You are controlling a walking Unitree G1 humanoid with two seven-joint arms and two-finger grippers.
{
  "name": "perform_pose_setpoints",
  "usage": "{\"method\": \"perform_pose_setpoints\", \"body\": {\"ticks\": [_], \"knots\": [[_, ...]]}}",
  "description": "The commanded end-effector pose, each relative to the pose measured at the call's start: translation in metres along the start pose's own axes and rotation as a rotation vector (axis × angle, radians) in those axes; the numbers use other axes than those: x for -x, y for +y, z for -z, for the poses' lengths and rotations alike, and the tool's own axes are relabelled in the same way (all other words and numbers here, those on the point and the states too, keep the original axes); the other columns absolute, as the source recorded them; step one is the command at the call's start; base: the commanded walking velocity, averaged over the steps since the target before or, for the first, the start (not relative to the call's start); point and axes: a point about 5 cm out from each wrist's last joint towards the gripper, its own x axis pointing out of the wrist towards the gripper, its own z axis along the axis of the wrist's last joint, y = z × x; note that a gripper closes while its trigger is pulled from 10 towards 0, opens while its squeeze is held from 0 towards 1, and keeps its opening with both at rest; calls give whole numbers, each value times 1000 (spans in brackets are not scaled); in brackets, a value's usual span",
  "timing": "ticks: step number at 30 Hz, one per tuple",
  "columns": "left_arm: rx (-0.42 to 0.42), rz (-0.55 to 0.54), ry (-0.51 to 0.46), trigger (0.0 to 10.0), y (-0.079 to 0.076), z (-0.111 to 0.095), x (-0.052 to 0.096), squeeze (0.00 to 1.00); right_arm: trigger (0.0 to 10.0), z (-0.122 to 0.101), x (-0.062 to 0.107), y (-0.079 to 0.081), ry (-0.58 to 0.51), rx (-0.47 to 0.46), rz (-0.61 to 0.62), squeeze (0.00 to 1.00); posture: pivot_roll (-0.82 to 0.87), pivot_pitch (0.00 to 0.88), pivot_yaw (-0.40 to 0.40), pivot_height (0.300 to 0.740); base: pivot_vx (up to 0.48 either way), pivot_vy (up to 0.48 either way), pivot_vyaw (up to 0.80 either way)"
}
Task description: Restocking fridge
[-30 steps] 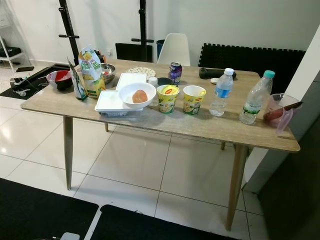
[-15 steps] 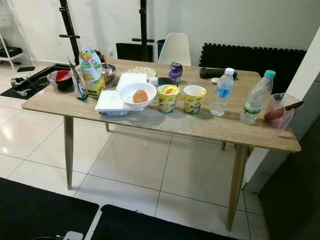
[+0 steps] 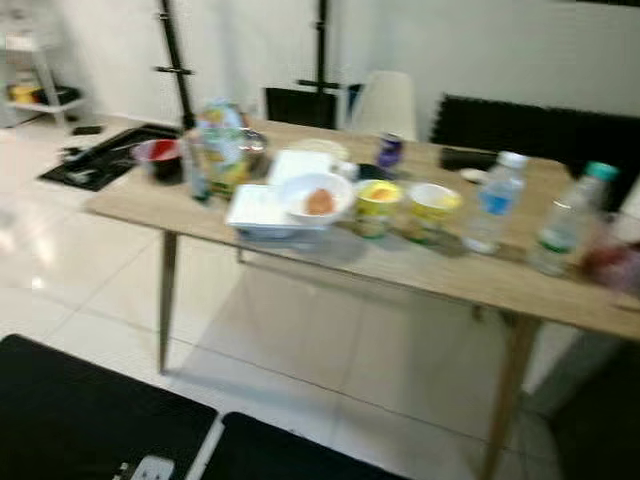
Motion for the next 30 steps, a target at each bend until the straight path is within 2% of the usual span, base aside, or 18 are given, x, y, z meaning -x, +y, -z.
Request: {"method": "perform_pose_setpoints", "body": {"ticks": [1,8,14,19,24,30], "knots": [[-20,7,-24,10000,-4,-9,-2,0,10000,4,0,-1,16,1,0,0,-46,0,17,740,311,0,0],[-22,12,-25,10000,-7,-10,-2,0,10000,3,0,-2,19,11,2,0,-46,0,15,740,310,0,0],[-21,10,-26,10000,-7,-11,-2,0,10000,3,0,-1,22,11,-2,0,-47,0,12,740,297,0,-781],[6,11,-37,10000,-7,-12,-2,0,10000,3,1,-3,14,-8,9,0,-47,0,12,740,0,0,-781],[-1,27,-34,10000,-8,-12,-2,0,10000,8,2,-7,19,11,11,0,-48,0,12,740,0,0,0],[-24,33,-21,10000,-12,-9,-3,0,10000,11,2,-9,22,8,11,0,-49,0,13,740,0,-411,0]]}}
